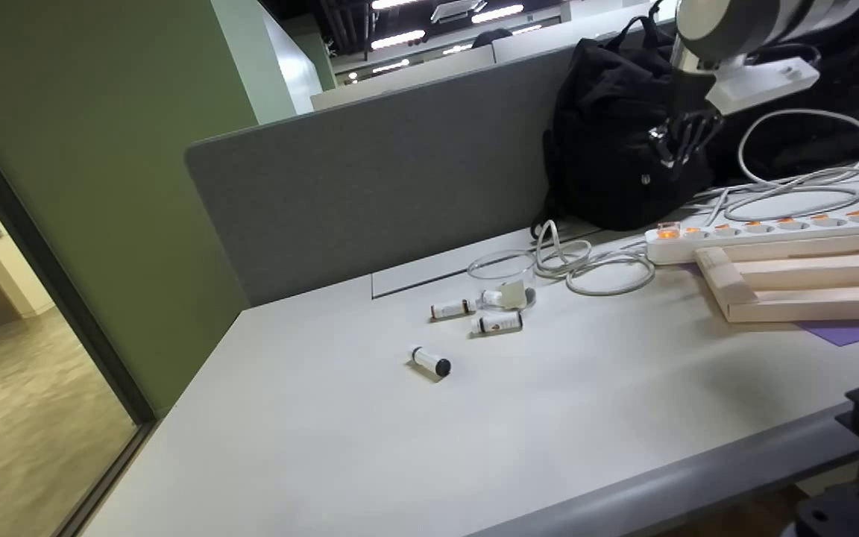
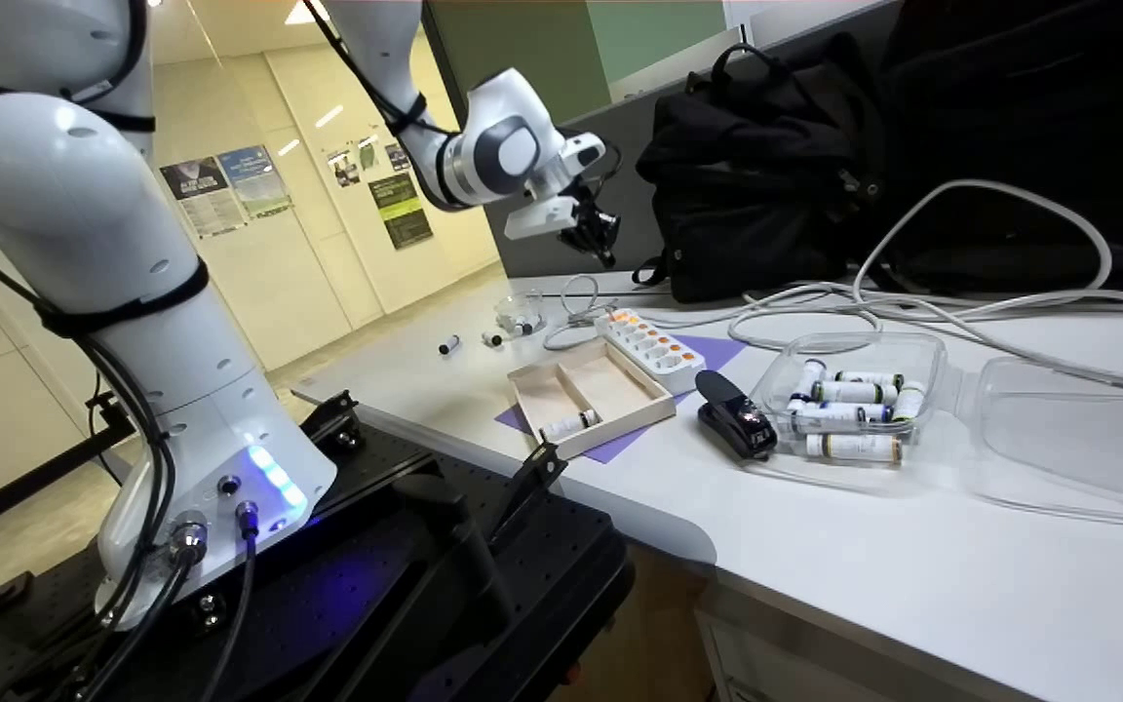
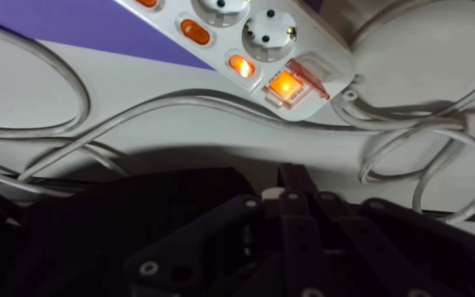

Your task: Turn off the third and the fifth switch

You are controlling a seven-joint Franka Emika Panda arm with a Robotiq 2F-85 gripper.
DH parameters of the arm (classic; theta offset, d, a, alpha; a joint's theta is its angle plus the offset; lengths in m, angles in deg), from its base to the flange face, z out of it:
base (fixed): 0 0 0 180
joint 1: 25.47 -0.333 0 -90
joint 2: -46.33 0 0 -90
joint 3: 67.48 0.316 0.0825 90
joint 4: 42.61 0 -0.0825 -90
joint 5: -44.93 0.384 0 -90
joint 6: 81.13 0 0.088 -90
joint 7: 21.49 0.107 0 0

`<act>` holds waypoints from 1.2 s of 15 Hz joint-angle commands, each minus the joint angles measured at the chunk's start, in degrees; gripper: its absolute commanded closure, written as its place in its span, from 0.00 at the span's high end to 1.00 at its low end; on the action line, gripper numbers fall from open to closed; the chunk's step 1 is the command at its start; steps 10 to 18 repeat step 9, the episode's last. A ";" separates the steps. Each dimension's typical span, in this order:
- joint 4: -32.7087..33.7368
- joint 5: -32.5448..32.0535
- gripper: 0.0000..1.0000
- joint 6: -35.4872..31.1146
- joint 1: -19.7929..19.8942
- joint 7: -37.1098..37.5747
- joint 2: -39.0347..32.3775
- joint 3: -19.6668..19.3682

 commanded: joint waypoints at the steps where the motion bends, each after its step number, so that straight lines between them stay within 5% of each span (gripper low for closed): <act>1: -1.17 1.31 0.33 15.96 -2.29 2.57 11.55 -4.39; 3: 1.36 -4.29 0.46 25.89 -5.56 7.34 14.65 -10.77; 5: 5.63 -8.55 0.60 35.74 -5.08 10.92 16.38 -12.33; 6: 2.44 -4.78 0.68 29.12 -3.60 5.63 15.31 -9.72; 7: 3.16 -5.32 0.48 30.89 -3.34 5.81 16.25 -10.20; 9: 2.74 -5.19 0.63 30.35 -3.20 5.20 16.20 -9.98; 18: 2.74 -5.19 0.63 30.35 -3.20 5.20 16.20 -9.98</act>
